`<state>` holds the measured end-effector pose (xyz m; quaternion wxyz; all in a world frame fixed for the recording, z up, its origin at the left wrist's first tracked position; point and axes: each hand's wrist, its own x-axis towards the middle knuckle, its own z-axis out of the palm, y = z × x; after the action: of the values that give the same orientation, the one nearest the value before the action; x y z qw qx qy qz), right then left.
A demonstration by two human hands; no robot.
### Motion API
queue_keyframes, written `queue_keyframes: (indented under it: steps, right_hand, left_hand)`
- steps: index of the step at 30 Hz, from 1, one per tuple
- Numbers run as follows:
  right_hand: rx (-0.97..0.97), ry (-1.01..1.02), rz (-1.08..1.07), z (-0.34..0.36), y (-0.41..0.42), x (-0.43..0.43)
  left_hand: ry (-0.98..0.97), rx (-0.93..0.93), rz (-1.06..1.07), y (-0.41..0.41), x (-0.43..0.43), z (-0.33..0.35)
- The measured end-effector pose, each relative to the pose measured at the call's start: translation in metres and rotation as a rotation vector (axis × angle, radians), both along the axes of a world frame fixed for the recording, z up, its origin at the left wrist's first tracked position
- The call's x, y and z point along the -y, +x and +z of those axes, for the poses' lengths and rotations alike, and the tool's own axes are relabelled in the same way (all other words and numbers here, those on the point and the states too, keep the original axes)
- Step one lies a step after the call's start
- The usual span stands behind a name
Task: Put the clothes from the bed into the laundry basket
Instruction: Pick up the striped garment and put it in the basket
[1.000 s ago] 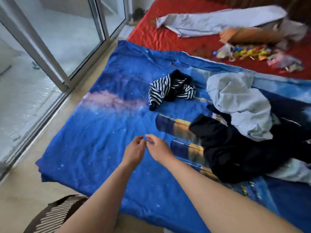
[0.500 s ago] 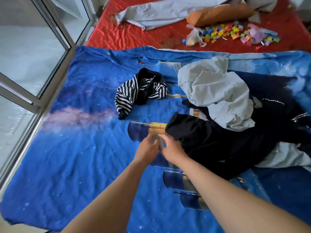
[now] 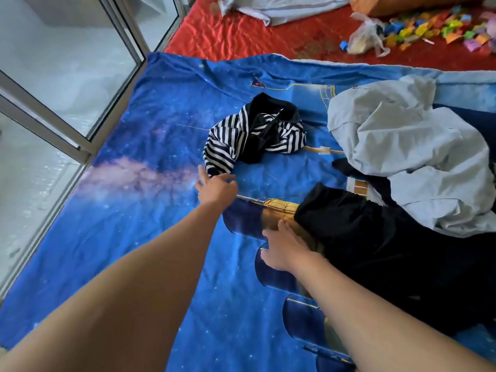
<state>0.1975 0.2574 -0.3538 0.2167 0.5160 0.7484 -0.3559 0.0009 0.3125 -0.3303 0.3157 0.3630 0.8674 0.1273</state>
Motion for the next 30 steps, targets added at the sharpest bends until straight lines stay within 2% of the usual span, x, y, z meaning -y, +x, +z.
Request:
queue_keyframes:
  steps: [4,8,12,15,21,27,30]
  right_hand:
    - [-0.044,0.038,0.024,-0.008,0.008,0.004]
    - [-0.049,0.021,0.020,-0.009,0.012,0.000]
    - [-0.030,0.003,-0.031,0.011,0.007,-0.004]
    - [-0.105,0.082,-0.211,0.036,0.007,-0.015]
    - [-0.265,0.167,-0.428,0.102,0.009,-0.032]
    - [-0.547,0.411,-0.405,0.184,-0.018,-0.057]
    - [-0.741,0.333,-0.520,0.223,-0.026,-0.062]
  left_hand:
    - [-0.011,0.051,0.014,-0.020,-0.023,-0.009]
    - [0.302,0.184,0.176,-0.021,-0.016,0.006]
    - [0.589,0.305,0.447,-0.024,-0.019,0.082]
    - [0.753,0.419,0.526,-0.033,-0.029,0.155]
    - [0.901,0.685,0.313,-0.016,-0.034,0.292]
    - [0.897,0.863,0.069,0.006,-0.001,0.393]
    - [0.917,0.915,0.084,0.003,0.018,0.414]
